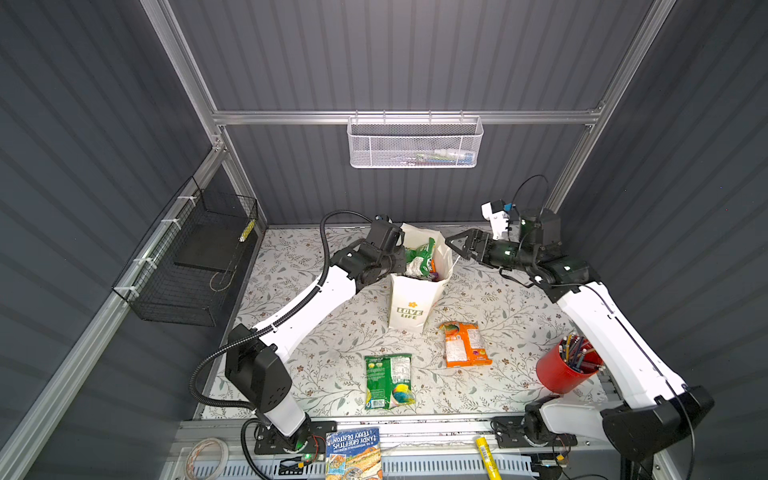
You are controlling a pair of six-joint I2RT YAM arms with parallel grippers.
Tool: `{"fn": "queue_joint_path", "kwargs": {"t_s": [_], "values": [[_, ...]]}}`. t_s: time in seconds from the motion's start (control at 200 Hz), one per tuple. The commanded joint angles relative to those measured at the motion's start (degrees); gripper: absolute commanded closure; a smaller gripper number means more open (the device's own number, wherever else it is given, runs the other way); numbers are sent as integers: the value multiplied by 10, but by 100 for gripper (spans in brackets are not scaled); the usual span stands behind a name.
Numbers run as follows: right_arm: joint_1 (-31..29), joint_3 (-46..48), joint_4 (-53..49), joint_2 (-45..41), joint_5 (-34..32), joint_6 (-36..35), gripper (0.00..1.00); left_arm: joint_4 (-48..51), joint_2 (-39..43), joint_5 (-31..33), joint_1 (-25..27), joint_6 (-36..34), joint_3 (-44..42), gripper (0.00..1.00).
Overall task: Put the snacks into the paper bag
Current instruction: 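Move the right gripper down onto the orange fruit candy bag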
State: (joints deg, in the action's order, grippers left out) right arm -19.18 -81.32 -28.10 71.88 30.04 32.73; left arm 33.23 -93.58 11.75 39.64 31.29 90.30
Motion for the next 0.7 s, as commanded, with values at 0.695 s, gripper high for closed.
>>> {"fn": "queue_joint_path", "kwargs": {"t_s": [0.695], "values": [[-32,459,7,-256,-296,58,1,-23,81,-10,-4,-5,-122,100]]}}
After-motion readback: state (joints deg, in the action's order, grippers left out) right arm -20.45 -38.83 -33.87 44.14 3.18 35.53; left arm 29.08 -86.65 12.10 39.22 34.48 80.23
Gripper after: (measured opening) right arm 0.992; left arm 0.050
